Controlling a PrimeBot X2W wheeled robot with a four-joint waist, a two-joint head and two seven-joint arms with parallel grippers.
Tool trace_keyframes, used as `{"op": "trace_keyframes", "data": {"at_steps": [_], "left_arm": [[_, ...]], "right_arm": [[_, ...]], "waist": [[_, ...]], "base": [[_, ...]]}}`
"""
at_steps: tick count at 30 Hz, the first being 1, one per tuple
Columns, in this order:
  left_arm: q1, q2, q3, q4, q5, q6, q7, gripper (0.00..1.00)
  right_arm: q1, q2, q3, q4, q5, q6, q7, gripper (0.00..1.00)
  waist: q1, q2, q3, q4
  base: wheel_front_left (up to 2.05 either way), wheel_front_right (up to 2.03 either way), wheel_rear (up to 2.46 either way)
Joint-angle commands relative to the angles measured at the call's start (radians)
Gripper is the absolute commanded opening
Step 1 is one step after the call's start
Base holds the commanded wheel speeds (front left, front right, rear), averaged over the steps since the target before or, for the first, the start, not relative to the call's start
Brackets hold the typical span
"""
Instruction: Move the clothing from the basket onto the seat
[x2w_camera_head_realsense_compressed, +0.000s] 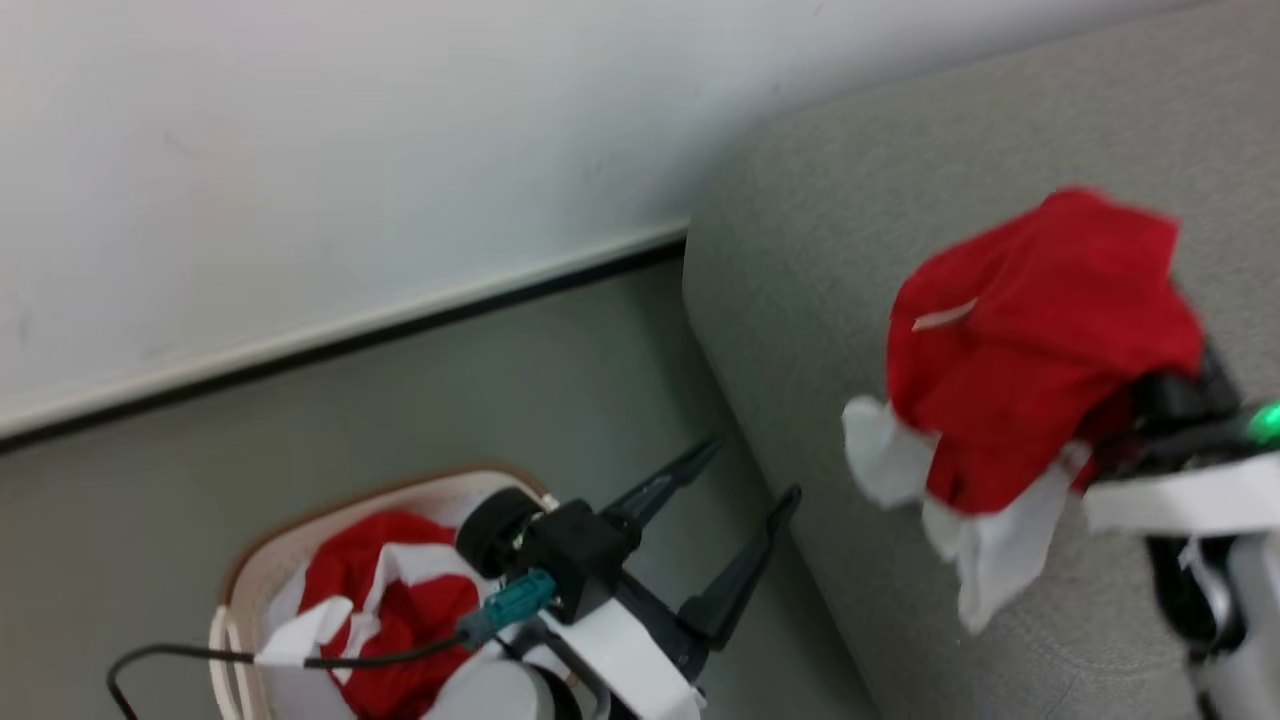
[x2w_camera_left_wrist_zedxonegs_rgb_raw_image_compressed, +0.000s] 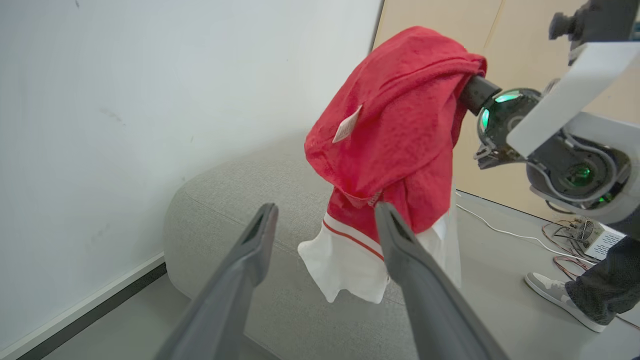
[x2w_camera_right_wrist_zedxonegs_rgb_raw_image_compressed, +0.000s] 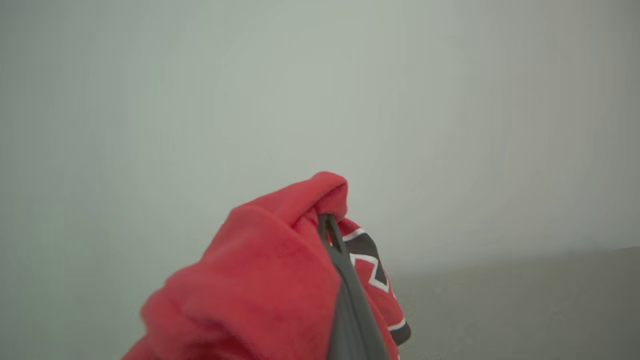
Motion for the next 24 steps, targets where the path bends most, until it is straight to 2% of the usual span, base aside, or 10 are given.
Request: {"op": "trace_keyframes", "data": {"at_steps": [1, 7, 11, 17, 21, 24], "left_arm": [[-0.031, 0.014, 0.002, -0.008, 0.016, -0.005, 0.005, 1.00], [-0.157, 0.043, 0.007, -0.037, 0.046, -0.021, 0.013, 1.00], [-0.229, 0.063, 0.016, -0.055, 0.056, -0.029, 0.010, 1.00], [-0.309, 0.070, 0.014, -0.089, 0.062, -0.035, 0.006, 1.00], [-0.329, 0.057, 0.012, -0.097, 0.064, -0.029, -0.007, 1.00], [-0.321, 0.058, 0.015, -0.093, 0.058, -0.022, -0.017, 1.00]], "right_arm": [[-0.062, -0.004, -0.029, 0.012, -0.016, -0.002, 0.000, 0.00], [-0.344, -0.054, -0.181, 0.098, -0.089, -0.002, 0.040, 0.00], [-0.550, -0.111, -0.271, 0.144, -0.159, -0.002, 0.122, 0.00], [-0.836, -0.208, -0.466, 0.261, -0.276, -0.002, 0.253, 0.00], [-0.904, -0.251, -0.583, 0.353, -0.402, -0.002, 0.282, 0.00], [-0.861, -0.226, -0.669, 0.437, -0.500, -0.002, 0.273, 0.00]], "waist": [[-0.0001, -0.0001, 0.124, 0.054], [-0.0001, -0.0001, 0.317, 0.124], [-0.0001, -0.0001, 0.430, 0.162], [-0.0001, -0.0001, 0.574, 0.235], [-0.0001, -0.0001, 0.629, 0.282], [-0.0001, -0.0001, 0.643, 0.297]], "base": [[0.00, 0.00, 0.00], [0.00, 0.00, 0.00], [0.00, 0.00, 0.00], [0.00, 0.00, 0.00], [0.00, 0.00, 0.00], [0.00, 0.00, 0.00]]}}
